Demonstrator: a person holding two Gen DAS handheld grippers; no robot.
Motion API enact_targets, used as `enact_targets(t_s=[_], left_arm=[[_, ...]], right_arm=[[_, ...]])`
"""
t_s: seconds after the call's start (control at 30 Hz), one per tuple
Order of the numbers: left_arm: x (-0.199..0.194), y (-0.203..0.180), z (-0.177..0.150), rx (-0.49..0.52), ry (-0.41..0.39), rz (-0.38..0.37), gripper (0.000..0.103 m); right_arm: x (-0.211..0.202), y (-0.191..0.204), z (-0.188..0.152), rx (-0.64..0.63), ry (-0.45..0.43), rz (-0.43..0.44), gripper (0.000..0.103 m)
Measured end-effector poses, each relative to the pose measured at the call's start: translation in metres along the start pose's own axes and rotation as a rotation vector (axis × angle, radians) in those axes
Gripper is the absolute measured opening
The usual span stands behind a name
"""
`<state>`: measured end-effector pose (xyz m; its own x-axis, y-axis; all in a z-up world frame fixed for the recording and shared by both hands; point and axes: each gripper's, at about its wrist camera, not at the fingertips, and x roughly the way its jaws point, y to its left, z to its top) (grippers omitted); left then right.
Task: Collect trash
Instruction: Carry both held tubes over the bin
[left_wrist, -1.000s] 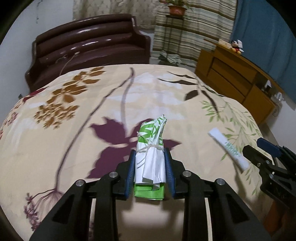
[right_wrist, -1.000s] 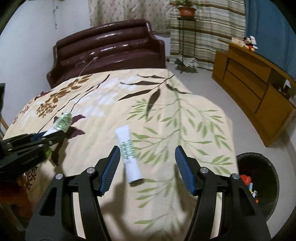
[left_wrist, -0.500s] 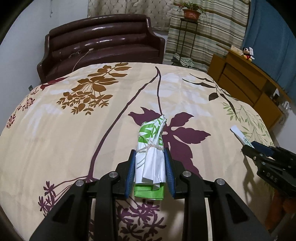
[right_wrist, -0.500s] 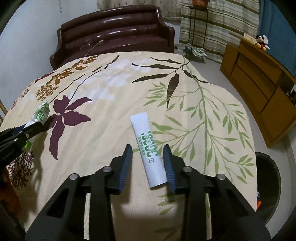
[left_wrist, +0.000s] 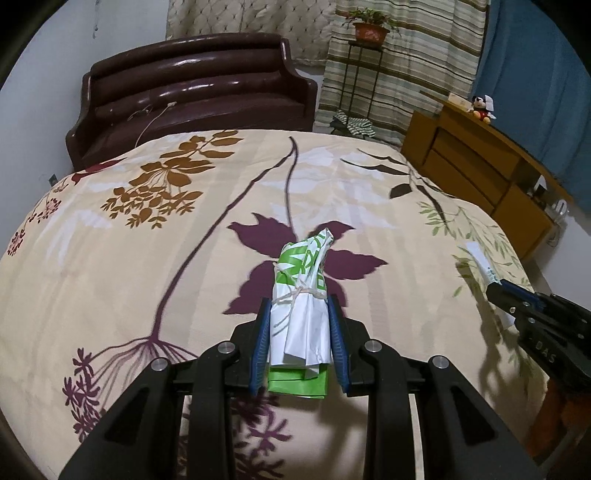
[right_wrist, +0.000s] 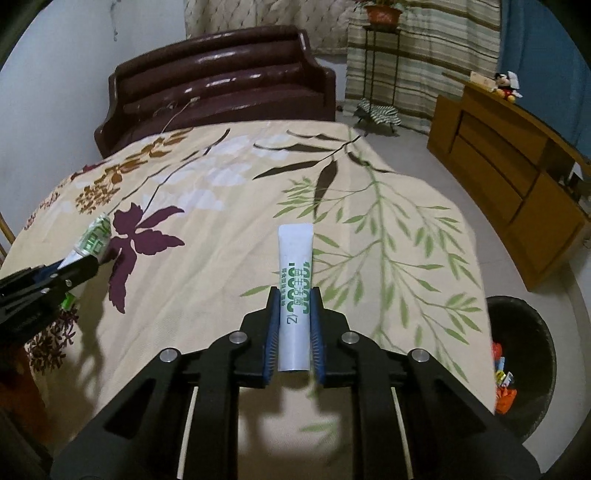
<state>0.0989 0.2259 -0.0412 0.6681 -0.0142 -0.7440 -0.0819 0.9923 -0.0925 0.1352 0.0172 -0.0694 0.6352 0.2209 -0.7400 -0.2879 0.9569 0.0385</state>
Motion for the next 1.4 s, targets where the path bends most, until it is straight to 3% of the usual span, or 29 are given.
enact_targets(t_s=[0.33, 0.73, 1.4], left_arm=[[-0.006, -0.056, -0.008, 0.063, -0.011, -0.073, 0.03], [-0.018, -0.158, -0.008, 0.192, -0.07, -0.187, 0.03], [-0.009, -0.28, -0.02, 0.321, -0.092, -0.276, 0.03]], right_arm=[[-0.05, -0.043, -0.019, 0.094, -0.093, -0.058, 0.015], [-0.103, -0.115, -0.047, 0.169, -0.181, -0.224, 0.015], [-0.134, -0.21, -0.079, 0.303, -0.229, -0.388, 0.015]])
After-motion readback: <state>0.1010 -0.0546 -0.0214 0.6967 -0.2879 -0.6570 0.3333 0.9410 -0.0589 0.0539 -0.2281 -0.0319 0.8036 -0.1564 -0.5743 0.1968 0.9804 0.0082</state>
